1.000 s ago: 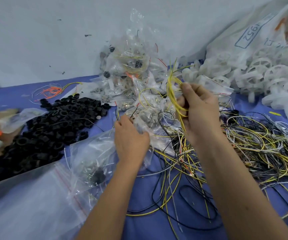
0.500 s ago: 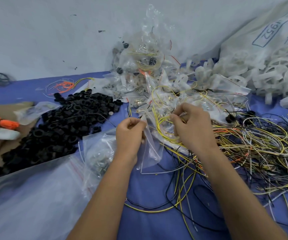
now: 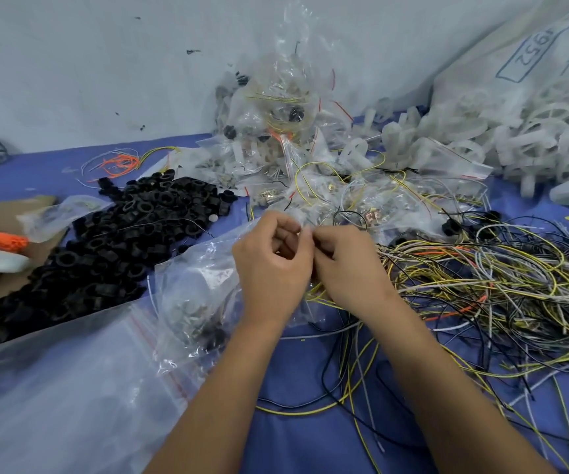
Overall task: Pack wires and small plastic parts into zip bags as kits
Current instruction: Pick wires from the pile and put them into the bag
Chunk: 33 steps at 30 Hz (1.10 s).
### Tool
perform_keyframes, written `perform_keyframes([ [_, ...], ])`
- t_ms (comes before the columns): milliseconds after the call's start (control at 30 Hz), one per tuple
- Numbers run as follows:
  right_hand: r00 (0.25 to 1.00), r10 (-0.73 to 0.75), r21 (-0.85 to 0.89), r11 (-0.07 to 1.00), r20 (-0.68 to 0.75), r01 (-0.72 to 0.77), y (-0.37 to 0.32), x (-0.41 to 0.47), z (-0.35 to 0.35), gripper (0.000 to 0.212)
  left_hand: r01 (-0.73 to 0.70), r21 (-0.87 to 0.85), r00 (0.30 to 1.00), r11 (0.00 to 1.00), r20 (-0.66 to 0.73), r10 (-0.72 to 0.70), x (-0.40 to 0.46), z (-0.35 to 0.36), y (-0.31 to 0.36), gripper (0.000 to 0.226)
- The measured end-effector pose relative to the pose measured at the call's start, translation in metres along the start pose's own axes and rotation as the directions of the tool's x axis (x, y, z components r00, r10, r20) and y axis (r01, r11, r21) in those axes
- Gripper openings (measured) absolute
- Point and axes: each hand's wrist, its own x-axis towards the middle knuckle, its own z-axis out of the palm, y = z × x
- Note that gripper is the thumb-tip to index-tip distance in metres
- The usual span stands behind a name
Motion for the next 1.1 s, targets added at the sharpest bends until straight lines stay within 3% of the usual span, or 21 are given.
perform_keyframes([
  [133, 0.964, 0.039, 0.326, 0.937, 0.262, -0.127, -0.004, -0.004, -0.005, 0.022, 0.084, -0.075, 0.993, 0.994, -0.082, -0.090, 0.003, -0.003, -0.003, 0.014],
  [233, 0.956, 0.115, 0.414, 0.882, 0.269, -0.223, -0.001, -0.005, -0.005, 0.026, 0.207, -0.194, 0.968, 0.959, -0.102, -0.229, 0.007, -0.006, -0.009, 0.018],
  [333, 0.993, 0.109, 0.103, 0.988, 0.052, -0.114, 0.004, -0.005, -0.001, 0.019, 0.237, -0.240, 0.959, 0.941, -0.095, -0.266, 0.008, -0.009, -0.012, 0.019],
  [400, 0.996, 0.070, -0.110, 0.991, -0.053, -0.075, 0.008, -0.004, -0.001, 0.006, 0.235, -0.255, 0.960, 0.938, -0.091, -0.265, 0.008, -0.010, -0.012, 0.020],
  [533, 0.984, 0.117, -0.079, 0.989, -0.138, -0.128, 0.014, -0.001, -0.007, 0.005, 0.243, -0.260, 0.960, 0.935, -0.075, -0.270, 0.009, -0.008, -0.014, 0.023],
  [667, 0.974, 0.226, 0.028, 0.974, -0.008, -0.226, 0.013, -0.002, -0.011, 0.007, 0.258, -0.262, 0.958, 0.930, -0.059, -0.282, 0.007, -0.008, -0.015, 0.022],
  [833, 0.899, 0.280, 0.319, 0.865, 0.338, -0.389, 0.015, -0.005, -0.025, 0.021, 0.282, -0.250, 0.950, 0.926, -0.062, -0.305, 0.007, -0.007, -0.016, 0.022],
  [933, 0.922, 0.298, 0.427, 0.821, 0.245, -0.379, 0.013, -0.005, -0.029, 0.009, 0.272, -0.243, 0.954, 0.931, -0.061, -0.294, 0.007, -0.007, -0.015, 0.022],
  [1100, 0.950, 0.311, 0.413, 0.864, 0.016, -0.290, 0.008, -0.004, -0.011, 0.009, 0.217, -0.234, 0.973, 0.948, -0.020, -0.228, 0.005, -0.007, -0.008, 0.021],
])
